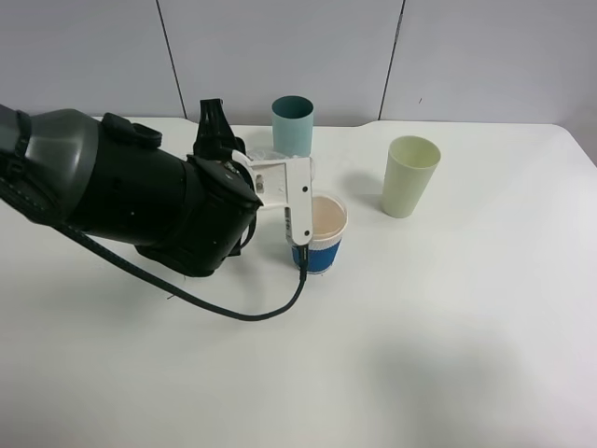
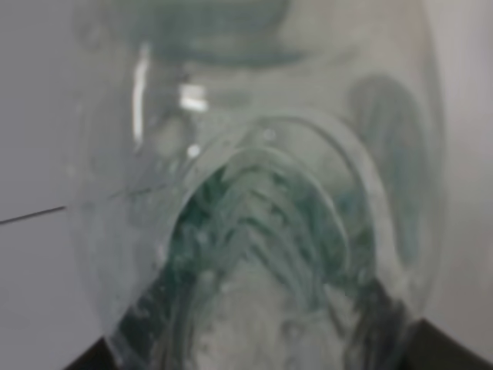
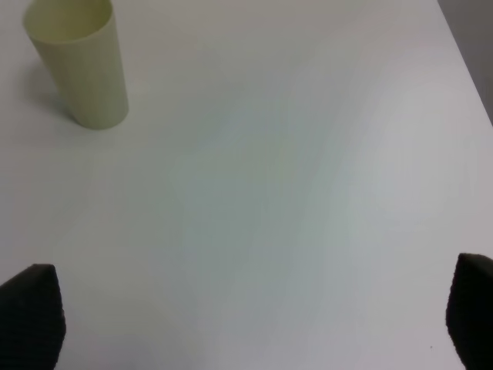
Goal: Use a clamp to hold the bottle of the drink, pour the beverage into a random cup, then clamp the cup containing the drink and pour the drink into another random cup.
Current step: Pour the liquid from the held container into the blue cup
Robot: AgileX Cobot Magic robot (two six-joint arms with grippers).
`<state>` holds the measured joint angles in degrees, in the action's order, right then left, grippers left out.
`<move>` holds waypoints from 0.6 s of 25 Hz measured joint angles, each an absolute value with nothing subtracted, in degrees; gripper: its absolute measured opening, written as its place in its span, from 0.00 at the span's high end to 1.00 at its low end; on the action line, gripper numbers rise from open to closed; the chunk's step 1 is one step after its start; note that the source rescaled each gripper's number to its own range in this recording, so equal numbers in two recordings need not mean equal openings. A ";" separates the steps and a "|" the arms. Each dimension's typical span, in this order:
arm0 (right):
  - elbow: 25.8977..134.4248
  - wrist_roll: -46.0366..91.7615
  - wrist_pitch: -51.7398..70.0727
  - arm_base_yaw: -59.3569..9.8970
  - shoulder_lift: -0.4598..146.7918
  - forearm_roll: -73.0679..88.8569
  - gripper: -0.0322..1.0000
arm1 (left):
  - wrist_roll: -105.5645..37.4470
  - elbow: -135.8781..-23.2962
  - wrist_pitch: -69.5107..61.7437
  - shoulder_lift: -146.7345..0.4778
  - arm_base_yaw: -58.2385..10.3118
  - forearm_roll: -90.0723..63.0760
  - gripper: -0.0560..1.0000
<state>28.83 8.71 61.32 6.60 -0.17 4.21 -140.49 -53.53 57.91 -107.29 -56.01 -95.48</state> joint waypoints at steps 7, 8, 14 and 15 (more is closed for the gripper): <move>28.83 8.71 61.32 6.60 -0.17 4.21 0.00 | -143.91 -53.53 59.46 -107.29 -56.01 -94.08 0.95; 28.83 8.71 61.32 6.60 -0.17 4.21 0.00 | -144.45 -53.53 59.58 -107.29 -56.01 -93.98 0.95; 28.83 8.71 61.32 6.60 -0.17 4.21 0.00 | -145.85 -53.53 60.13 -107.29 -56.01 -91.79 0.95; 28.83 8.71 61.32 6.60 -0.17 4.21 0.00 | -146.05 -53.53 60.29 -107.29 -56.01 -91.36 0.95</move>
